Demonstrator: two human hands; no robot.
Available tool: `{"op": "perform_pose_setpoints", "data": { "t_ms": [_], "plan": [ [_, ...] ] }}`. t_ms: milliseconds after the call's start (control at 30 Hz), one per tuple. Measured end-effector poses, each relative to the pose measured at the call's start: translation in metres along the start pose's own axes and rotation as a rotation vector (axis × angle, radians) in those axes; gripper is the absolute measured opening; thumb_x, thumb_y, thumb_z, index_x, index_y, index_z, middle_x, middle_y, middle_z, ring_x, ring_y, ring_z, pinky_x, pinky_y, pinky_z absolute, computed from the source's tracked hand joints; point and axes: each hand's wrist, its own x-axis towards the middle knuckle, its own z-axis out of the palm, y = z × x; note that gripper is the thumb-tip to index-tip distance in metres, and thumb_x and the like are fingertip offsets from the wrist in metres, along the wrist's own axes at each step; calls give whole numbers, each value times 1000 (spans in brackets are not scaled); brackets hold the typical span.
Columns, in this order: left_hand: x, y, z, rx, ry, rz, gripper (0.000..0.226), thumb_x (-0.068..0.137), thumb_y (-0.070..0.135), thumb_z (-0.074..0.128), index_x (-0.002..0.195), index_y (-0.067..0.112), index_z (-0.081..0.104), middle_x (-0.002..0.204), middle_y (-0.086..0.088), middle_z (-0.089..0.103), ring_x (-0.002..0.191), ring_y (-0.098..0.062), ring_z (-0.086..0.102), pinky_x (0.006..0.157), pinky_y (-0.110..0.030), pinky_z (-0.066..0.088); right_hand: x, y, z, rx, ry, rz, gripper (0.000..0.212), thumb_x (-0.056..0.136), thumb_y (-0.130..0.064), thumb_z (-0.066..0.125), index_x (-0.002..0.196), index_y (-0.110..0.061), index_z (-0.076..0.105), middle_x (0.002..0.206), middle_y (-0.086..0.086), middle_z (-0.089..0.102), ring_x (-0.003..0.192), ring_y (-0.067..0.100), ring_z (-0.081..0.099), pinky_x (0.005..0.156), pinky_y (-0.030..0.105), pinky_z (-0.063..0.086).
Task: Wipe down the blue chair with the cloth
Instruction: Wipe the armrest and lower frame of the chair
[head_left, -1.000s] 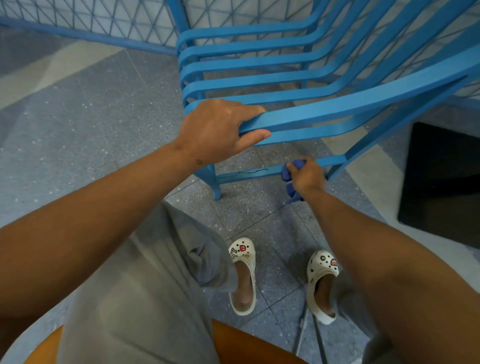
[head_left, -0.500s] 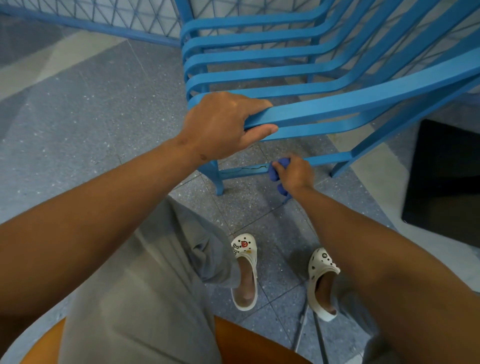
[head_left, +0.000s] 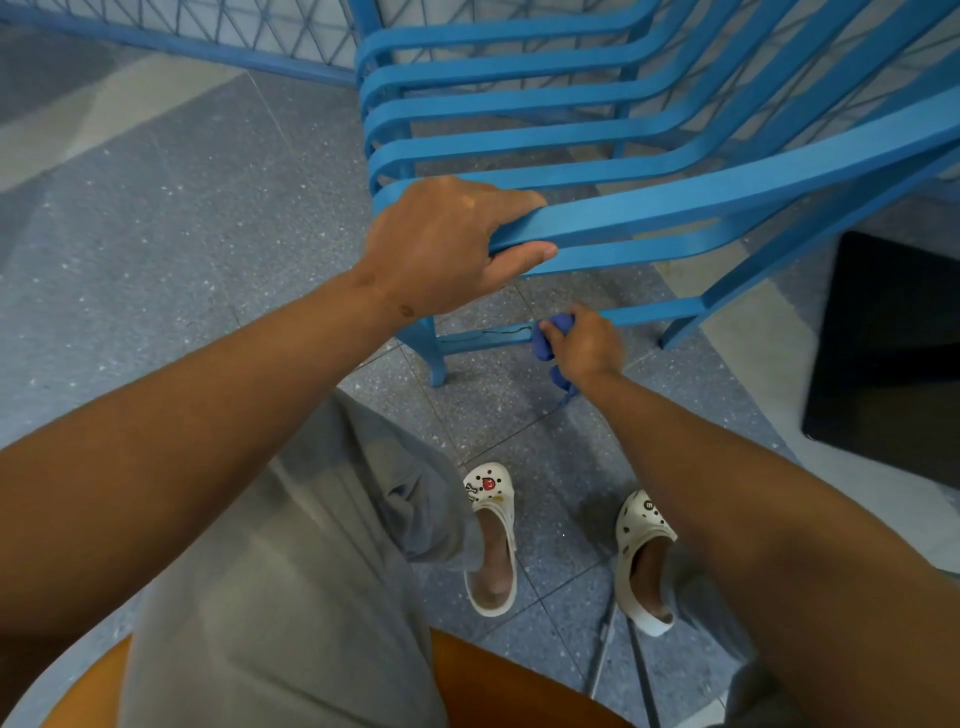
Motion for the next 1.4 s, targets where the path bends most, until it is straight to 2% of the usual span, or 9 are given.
{"op": "perform_pose_setpoints", "data": {
  "t_ms": [233,333,533,700,800,900,1133,1300,1400],
  "plan": [
    [0,0,1,-13,30,2,52,100,59,49,128,19,67,103,-2,76,89,-23,71,75,-39,54,-6,-2,1,298,65,152,25,98,-33,63,79,-27,48,72,-6,62,42,7,58,27,14,29],
    [-1,1,1,-20,47,-2,50,99,56,53,126,18,69,99,-2,77,86,-23,71,73,-33,51,-13,-14,12,178,41,73,28,98,-38,64,77,-27,47,70,-8,57,45,5,52,32,16,31],
    [-1,2,0,-71,71,-9,47,97,53,59,122,15,71,96,-3,77,83,-22,71,71,-31,51,-2,-7,1,-43,-42,-35,27,93,-47,65,89,-21,57,82,-2,61,72,21,56,66,31,41],
    [-1,3,-1,-81,98,-14,46,96,52,61,119,14,72,96,-3,77,82,-22,72,72,-32,53,7,11,-15,124,36,99,23,95,-39,66,86,-22,54,80,2,64,60,11,57,42,20,40],
    [0,2,-1,-84,85,-19,46,96,52,61,119,15,72,96,-2,77,82,-21,71,73,-30,52,-3,-3,3,211,57,149,23,96,-41,64,92,-19,56,87,5,68,69,22,65,50,31,53],
    [-1,2,0,-79,82,-15,46,96,52,60,120,15,72,97,-2,77,83,-20,71,73,-27,49,-15,-21,24,140,10,75,26,95,-46,64,91,-23,52,82,-2,64,63,14,58,45,23,40],
    [-2,2,-2,-70,70,-3,48,97,51,60,124,13,70,101,-5,77,86,-23,71,75,-33,53,-6,-11,11,60,-37,31,31,91,-52,67,91,-24,54,81,-6,60,65,12,56,60,28,41],
    [-1,2,0,-63,77,-13,49,96,52,60,126,15,70,104,-4,77,91,-24,72,78,-30,50,-11,-10,-2,265,71,148,28,95,-38,69,81,-25,48,71,-13,52,48,4,58,30,11,29],
    [-1,1,1,-61,60,-12,49,97,52,59,127,15,69,106,-4,77,93,-23,71,80,-30,49,-26,-30,17,356,42,215,23,97,-36,66,92,-18,51,74,-5,61,44,9,58,33,17,37]
  ]
}}
